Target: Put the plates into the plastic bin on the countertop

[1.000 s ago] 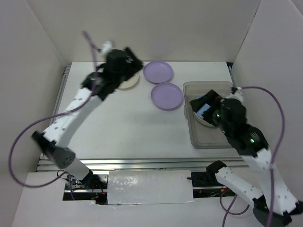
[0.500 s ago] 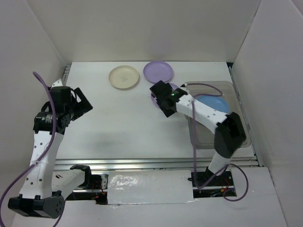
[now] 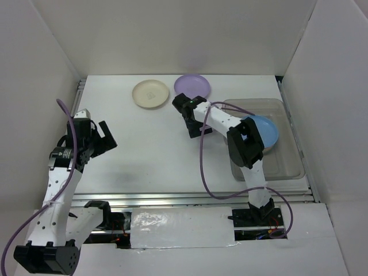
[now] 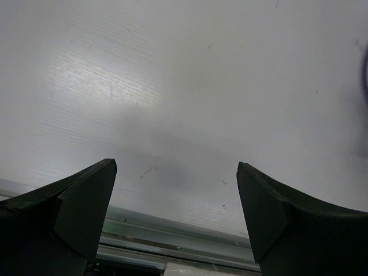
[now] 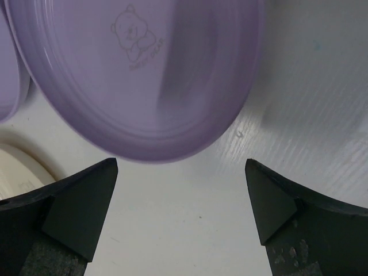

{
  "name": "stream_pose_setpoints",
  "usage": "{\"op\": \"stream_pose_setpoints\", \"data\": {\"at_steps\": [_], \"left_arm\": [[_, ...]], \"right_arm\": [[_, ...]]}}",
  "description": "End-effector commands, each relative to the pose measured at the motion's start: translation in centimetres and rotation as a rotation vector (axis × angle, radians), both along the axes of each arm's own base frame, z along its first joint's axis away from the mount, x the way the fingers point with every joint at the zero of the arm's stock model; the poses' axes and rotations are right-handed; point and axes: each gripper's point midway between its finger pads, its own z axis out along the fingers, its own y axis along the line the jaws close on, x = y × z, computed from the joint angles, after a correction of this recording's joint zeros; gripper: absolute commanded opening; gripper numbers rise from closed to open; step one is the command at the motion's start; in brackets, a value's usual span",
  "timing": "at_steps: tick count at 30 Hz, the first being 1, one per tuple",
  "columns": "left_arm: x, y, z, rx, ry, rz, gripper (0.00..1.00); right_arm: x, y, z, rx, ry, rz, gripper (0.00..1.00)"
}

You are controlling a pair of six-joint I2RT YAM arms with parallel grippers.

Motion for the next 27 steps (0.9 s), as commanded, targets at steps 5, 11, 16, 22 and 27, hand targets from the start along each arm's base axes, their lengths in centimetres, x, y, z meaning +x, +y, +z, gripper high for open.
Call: {"op": "stream_pose_setpoints", "data": {"at_steps": [5, 11, 16, 22, 27], "left_arm": [[1.4, 0.7, 1.4, -0.012, -0.078, 0.018, 0.99], [1.3, 1.2, 1.7, -0.017, -0.101, 0.038, 0.99], [1.4, 1.4, 1.6, -0.019, -0.097, 0.043, 0.99], [1.3, 1.8, 1.7, -0.016, -0.105, 0.063, 0.99], [1.1, 2.4, 1.9, -0.007, -0.11, 0.097, 0.99]], "right_arm": [[-0.3, -2.2, -3.3, 0.031, 0.112, -0.109, 0.98], [-1.0, -2.2, -4.9, 0.053, 0.127, -0.091, 0.79], [-2.0, -1.4, -5.8, 0.072, 0.15, -0.05, 0.32], [-3.3, 1.0, -4.0, 0.101, 0.074, 0.035, 0.0], [-3.6, 2.9, 2.3, 0.075, -0.093, 0.142, 0.0]]}}
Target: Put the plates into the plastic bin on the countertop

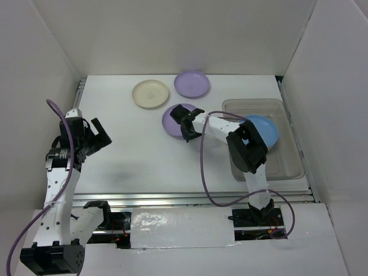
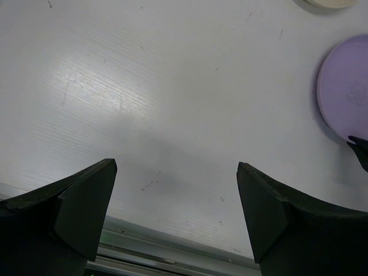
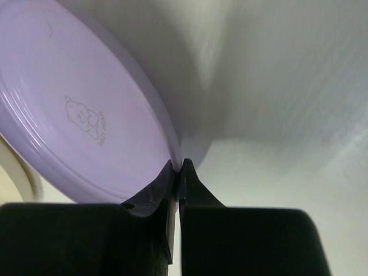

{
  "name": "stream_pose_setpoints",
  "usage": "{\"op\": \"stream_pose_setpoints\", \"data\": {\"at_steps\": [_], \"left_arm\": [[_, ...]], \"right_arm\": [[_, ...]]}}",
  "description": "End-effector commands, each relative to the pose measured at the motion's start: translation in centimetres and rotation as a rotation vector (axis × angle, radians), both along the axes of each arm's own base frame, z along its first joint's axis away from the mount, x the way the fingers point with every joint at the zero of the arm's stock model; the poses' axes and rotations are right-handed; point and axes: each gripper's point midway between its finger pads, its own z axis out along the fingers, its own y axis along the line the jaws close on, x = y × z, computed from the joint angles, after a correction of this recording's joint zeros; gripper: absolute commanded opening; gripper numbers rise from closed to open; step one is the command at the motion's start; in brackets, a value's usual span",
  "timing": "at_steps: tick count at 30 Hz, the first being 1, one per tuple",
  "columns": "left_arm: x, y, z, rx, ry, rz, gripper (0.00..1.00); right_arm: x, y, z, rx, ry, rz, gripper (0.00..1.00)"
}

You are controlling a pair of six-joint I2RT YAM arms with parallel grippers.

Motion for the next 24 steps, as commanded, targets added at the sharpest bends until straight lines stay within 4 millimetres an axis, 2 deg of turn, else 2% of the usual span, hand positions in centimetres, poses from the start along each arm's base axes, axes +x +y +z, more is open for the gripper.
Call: {"op": "stream_pose_setpoints", "data": {"at_steps": [1, 2, 4, 5, 7, 8, 9, 10, 11, 12, 13, 14, 15, 16, 17, 18, 19, 20, 21, 22, 24], "left_arm": [[0.2, 0.6, 1.1, 0.013, -0.056, 0.024, 0.99], [0.2, 0.5, 1.0, 0.012, -0.057, 0.02, 0.99], [0.2, 0.6, 1.0, 0.013, -0.059, 0.025, 0.99], [0.2, 0.7, 1.0, 0.011, -0.057, 0.03, 0.99], [0.4, 0.8, 0.6, 0.002, -0.046, 0.028, 0.99], [0.5, 0.7, 0.5, -0.002, -0.041, 0.022, 0.99], [0.6, 0.7, 0.4, -0.008, -0.036, 0.017, 0.99], [0.7, 0.6, 0.2, -0.014, -0.025, 0.012, 0.99], [0.8, 0.6, 0.2, -0.016, -0.024, 0.009, 0.99], [0.9, 0.5, 0.1, -0.019, -0.024, 0.008, 0.99], [0.9, 0.5, 0.0, -0.022, -0.023, 0.006, 0.99], [1.0, 0.6, 0.0, -0.022, -0.023, 0.007, 0.99], [1.1, 0.6, 0.1, -0.022, -0.023, 0.009, 0.99], [1.1, 0.6, 0.1, -0.022, -0.025, 0.008, 0.99], [1.1, 0.7, 0.1, -0.023, -0.02, 0.008, 0.99], [1.1, 0.5, 0.1, -0.022, -0.023, 0.001, 0.99], [1.2, 0.4, 0.1, -0.028, -0.024, -0.006, 0.99], [1.4, 0.3, 0.2, -0.03, -0.03, -0.011, 0.99], [1.4, 0.2, 0.0, -0.036, -0.025, -0.016, 0.99], [1.5, 0.1, -0.1, -0.039, -0.025, -0.019, 0.99], [1.8, -0.1, -0.2, -0.05, -0.023, -0.031, 0.99]], "right_arm": [[-0.8, 0.9, 7.0, -0.024, -0.153, 0.117, 0.0], [-1.0, 0.6, 9.6, -0.007, -0.199, 0.119, 0.0], [-1.4, -0.7, 12.3, -0.034, -0.251, 0.125, 0.0], [-1.6, -1.8, 15.3, -0.012, -0.308, 0.114, 0.0], [-2.1, -3.8, 16.9, -0.03, -0.343, 0.128, 0.0], [-2.7, -5.3, 19.3, -0.008, -0.39, 0.111, 0.0], [-2.9, -7.5, 18.7, -0.029, -0.381, 0.082, 0.0], [-3.8, -9.2, 20.3, -0.018, -0.414, 0.066, 0.0], [-4.2, -10.6, 20.3, -0.021, -0.417, 0.05, 0.0], [-4.7, -13.3, 18.4, -0.045, -0.379, 0.007, 0.0], [-5.4, -14.8, 19.6, -0.026, -0.419, -0.011, 0.0], [-5.9, -16.0, 19.3, -0.027, -0.416, -0.024, 0.0], [-6.5, -18.3, 17.5, -0.057, -0.385, -0.058, 0.0], [-7.1, -19.8, 18.1, -0.048, -0.411, -0.086, 0.0], [-7.9, -20.9, 16.5, -0.058, -0.376, -0.091, 0.0], [-8.1, -22.8, 16.1, -0.075, -0.367, -0.129, 0.0], [-8.5, -23.8, 16.2, -0.073, -0.38, -0.144, 0.0], [-9.0, -24.7, 15.0, -0.081, -0.356, -0.154, 0.0], [-9.1, -25.2, 14.7, -0.073, -0.353, -0.145, 0.0], [-9.2, -26.9, 14.5, -0.076, -0.353, -0.185, 0.0], [-10.0, -28.2, 12.8, -0.084, -0.3, -0.2, 0.0]]}}
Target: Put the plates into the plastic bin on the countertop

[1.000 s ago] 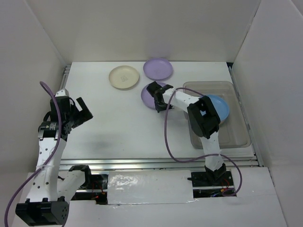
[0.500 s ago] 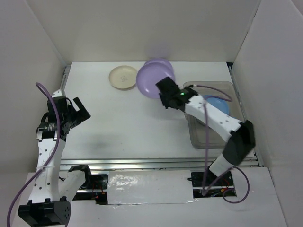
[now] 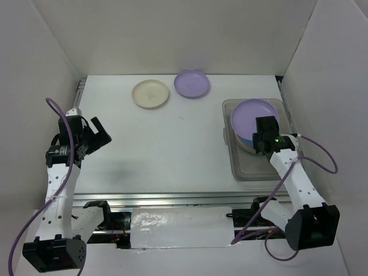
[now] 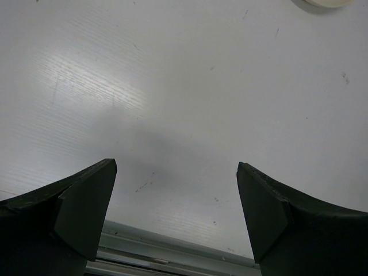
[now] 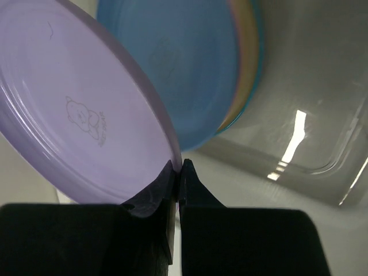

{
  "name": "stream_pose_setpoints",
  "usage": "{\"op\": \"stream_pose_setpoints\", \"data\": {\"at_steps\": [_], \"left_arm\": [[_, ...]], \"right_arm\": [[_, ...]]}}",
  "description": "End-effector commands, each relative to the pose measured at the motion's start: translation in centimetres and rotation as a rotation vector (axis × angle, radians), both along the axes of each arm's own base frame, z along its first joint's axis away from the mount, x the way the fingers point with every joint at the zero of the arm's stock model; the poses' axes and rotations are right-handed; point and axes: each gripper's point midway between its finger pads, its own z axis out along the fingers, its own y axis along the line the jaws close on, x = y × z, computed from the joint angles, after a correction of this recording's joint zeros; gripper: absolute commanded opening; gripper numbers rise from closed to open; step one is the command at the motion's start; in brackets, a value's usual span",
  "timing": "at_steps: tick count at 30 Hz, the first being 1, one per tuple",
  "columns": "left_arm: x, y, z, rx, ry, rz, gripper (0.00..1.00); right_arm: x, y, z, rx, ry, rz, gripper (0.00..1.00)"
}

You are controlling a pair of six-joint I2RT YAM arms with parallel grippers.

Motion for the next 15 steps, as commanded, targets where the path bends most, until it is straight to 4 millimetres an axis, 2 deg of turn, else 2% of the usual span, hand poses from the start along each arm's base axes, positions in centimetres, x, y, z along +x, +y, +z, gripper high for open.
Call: {"op": "stream_pose_setpoints", "data": {"at_steps": [1, 4, 5, 9, 11, 15], "left_arm": [[1.3, -0.4, 0.3, -0.013, -0.033, -0.041, 0.99], [1.7, -0.4, -0.1, -0.016, -0.021, -0.042, 0.99], [1.9, -0.7, -0.2, -0.029, -0.02, -0.055, 0.99], [2.7, -1.2, -0.8, -0.046, -0.008, -0.062, 0.99], [3.2, -1.3, -0.9, -0.053, -0.002, -0.061, 0.99], [3.9, -2.2, -0.7, -0.063, -0.002, -0.076, 0.99]], "right_arm": [[0.0, -2.6, 0.0, -0.002, -0.016, -0.023, 0.0], [-0.4, -5.3, -1.4, 0.007, 0.014, -0.069, 0.0], [-0.5, -5.5, -1.9, 0.011, 0.019, -0.063, 0.0], [-0.4, -6.0, -2.8, 0.019, 0.031, -0.044, 0.0], [-0.1, -5.8, -3.0, 0.023, 0.033, -0.013, 0.05], [1.0, -4.6, -2.0, 0.036, -0.024, 0.057, 0.09]]}}
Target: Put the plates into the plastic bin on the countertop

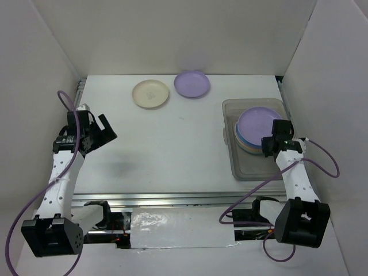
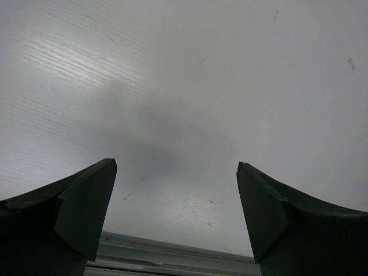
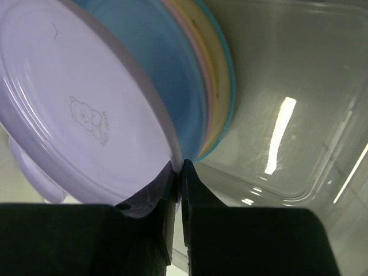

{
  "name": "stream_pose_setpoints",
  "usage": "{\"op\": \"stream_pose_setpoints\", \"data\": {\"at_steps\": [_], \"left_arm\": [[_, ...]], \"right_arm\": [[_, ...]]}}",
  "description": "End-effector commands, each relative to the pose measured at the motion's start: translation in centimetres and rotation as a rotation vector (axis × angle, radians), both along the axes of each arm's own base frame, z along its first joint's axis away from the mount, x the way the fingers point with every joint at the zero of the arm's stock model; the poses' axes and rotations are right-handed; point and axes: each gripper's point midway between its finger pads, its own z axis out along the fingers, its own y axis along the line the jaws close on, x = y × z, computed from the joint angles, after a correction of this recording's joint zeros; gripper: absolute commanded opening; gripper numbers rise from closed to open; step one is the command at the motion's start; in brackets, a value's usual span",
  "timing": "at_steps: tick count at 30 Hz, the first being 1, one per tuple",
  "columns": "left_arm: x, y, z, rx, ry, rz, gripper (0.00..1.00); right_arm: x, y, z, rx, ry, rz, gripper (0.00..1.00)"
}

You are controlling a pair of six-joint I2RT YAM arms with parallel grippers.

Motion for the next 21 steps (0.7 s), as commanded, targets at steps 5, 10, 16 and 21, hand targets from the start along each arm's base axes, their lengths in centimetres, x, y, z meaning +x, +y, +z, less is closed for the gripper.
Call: {"op": "stream_pose_setpoints", "data": {"at_steps": [5, 10, 16, 21], "left_arm": [[2.5, -2.4, 2.0, -0.04, -0.067, -0.051, 0.99], [3.4, -3.5, 2.8, -0.026, -0.075, -0.057, 0.99], [6.9, -4.2, 3.3, -0.123, -0.09, -0.049, 0.99], [13.7, -4.0, 0.1, -0.325, -0.078, 0.044, 0.99]], "right_arm": [[2.4, 1.2, 3.9, -0.016, -0.158, 0.091, 0.49], [1.3, 0.2, 5.1, -0.043, -0.126, 0.045, 0.88], [0.4, 2.6, 12.6, -0.081, -0.371, 0.168, 1.0], [0.4, 9.1, 17.8, -0.115, -0.548, 0.561, 1.0]]}}
